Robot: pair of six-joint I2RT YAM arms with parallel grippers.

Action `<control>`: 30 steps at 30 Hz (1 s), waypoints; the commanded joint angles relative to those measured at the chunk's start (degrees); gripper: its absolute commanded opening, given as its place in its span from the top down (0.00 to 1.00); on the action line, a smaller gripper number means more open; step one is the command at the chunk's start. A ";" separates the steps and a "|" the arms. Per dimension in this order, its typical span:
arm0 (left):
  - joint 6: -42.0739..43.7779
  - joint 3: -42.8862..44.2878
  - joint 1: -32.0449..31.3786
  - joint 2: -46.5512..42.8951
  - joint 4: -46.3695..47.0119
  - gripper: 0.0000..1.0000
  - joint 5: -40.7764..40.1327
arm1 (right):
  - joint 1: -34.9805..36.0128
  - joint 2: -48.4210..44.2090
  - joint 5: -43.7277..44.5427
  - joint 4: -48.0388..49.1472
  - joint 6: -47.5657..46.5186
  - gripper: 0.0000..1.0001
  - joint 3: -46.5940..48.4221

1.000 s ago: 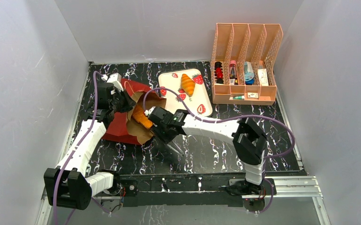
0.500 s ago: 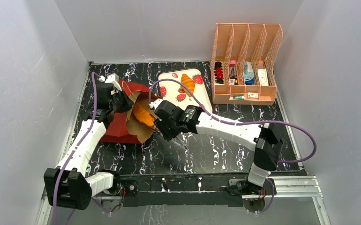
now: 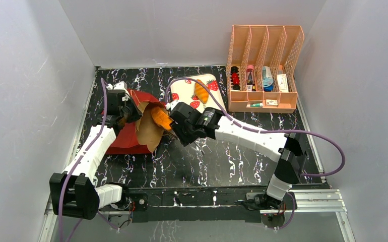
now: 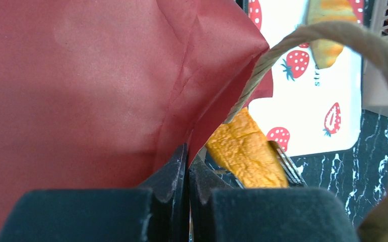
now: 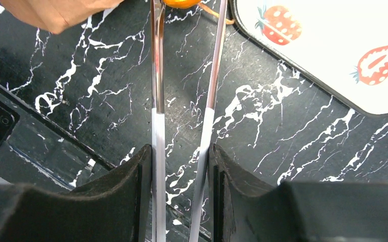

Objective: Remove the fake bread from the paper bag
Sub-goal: Take out the fake bread from the paper bag, then place the fake bread in the container.

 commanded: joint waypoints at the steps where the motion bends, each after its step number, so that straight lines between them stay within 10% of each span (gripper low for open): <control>1: -1.32 1.23 -0.01 1.33 -1.77 1.00 -3.93 | -0.59 -3.69 3.78 0.06 1.26 1.00 6.15; 22: -3.19 6.68 -0.01 7.92 -1.39 1.00 -5.28 | -7.79 -10.92 10.06 -6.62 2.43 1.00 7.90; 30: -1.96 6.30 -0.01 7.26 -1.92 1.00 -3.94 | -11.52 -16.18 6.16 1.78 5.11 1.00 -6.96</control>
